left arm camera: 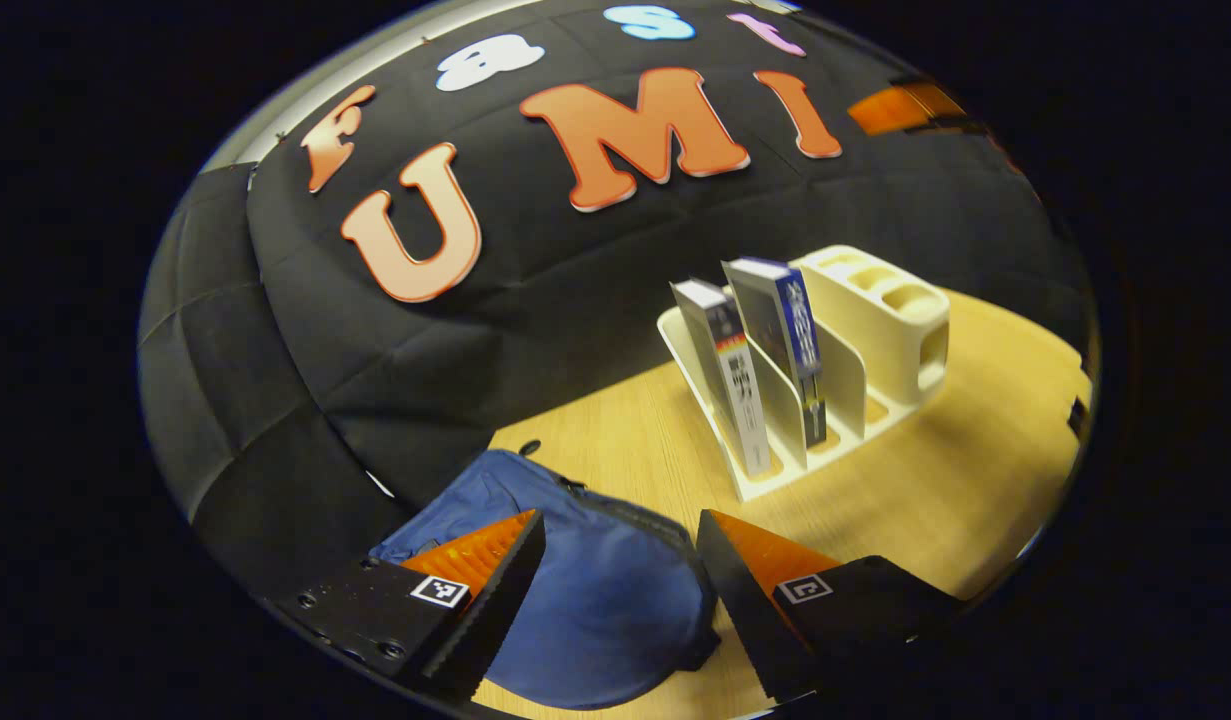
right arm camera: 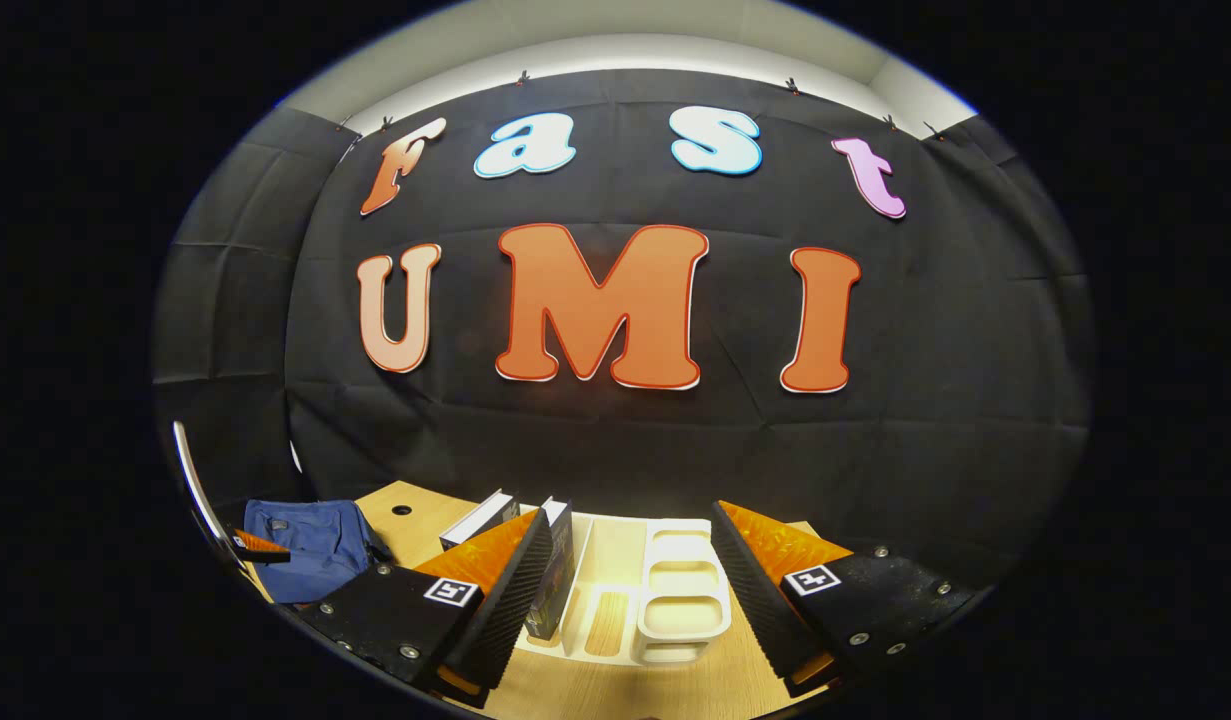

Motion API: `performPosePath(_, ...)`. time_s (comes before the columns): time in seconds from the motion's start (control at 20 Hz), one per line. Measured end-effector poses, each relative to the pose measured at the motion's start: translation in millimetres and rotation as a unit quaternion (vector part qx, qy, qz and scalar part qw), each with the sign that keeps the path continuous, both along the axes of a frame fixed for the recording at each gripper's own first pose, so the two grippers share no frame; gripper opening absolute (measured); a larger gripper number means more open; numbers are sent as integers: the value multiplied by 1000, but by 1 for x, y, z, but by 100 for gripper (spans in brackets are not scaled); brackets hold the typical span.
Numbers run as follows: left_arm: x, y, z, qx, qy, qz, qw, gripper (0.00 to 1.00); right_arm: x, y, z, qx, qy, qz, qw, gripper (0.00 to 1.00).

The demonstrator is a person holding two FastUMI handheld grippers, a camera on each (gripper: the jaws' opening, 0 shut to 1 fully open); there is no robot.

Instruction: Open the schoolbag, grab two books from the bookshelf and put them into the schoolbag.

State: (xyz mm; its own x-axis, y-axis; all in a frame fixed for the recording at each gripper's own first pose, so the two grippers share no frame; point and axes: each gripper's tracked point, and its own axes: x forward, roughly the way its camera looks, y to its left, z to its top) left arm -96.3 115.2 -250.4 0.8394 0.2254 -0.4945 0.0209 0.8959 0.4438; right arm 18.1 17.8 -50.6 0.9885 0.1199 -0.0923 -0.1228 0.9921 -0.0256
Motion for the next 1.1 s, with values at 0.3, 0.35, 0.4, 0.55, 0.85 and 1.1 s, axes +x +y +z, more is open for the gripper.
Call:
performPosePath(0.3, -35, 8, -67, 36, 101, 33, 994, 97, 2, -12, -13, -7, 8, -7, 1000, 95)
performPosePath(0.35, -37, 12, -79, 44, 112, 36, 992, 97, 3, -14, -15, -8, 10, -8, 1000, 95)
performPosePath(0.4, -42, 17, -93, 60, 126, 41, 989, 97, 2, -15, -17, -8, 11, -8, 1000, 95)
performPosePath(0.55, -49, 24, -104, 100, 144, 51, 983, 97, 2, -19, -17, -11, 11, -11, 1000, 95)
performPosePath(0.85, -53, 25, -113, 132, 146, 53, 979, 88, 0, -20, -20, -21, 13, -7, 1000, 95)
performPosePath(1.1, -57, 23, -125, 107, 166, 68, 978, 60, 0, -15, -22, -24, 15, -1, 1000, 95)
